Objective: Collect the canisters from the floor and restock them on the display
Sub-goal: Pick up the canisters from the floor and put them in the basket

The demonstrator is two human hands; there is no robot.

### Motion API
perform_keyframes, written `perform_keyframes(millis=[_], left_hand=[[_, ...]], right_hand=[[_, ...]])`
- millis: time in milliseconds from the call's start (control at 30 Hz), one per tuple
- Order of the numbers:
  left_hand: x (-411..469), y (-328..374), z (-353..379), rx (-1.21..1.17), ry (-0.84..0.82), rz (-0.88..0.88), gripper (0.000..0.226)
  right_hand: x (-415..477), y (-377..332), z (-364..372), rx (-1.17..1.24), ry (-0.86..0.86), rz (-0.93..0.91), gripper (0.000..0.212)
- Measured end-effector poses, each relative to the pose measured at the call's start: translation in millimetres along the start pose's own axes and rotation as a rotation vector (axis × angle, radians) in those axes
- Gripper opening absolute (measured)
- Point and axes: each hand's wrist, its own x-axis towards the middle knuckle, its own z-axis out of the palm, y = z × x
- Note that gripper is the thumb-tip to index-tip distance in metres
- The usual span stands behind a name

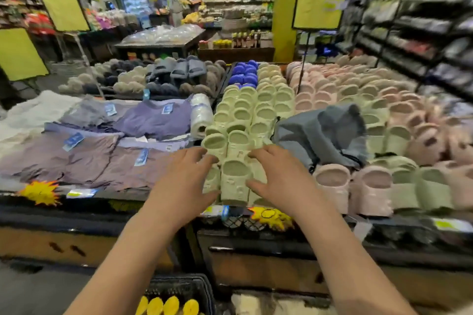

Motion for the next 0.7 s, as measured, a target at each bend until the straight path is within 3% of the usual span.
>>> perform_keyframes(millis=[233,500,700], left_hand=[[19.7,108.7,15.4,-0.120,-0.027,0.387,0.068],[-15.2,321.8,39.3,-0.221,-0.162,0.884,0.067],[-68.2,499.4,66.3,-0.281,-0.241,1.156,0.069]], right_hand=[[-136.8,62.4,-50.9,-0.094,0.144,0.420,0.043],[-341.1,126.1,-116.7,-0.306,0.119,0.841,0.056],[-504.1,184.3,-147.1,-0.246,0.159,1.084,0.057]])
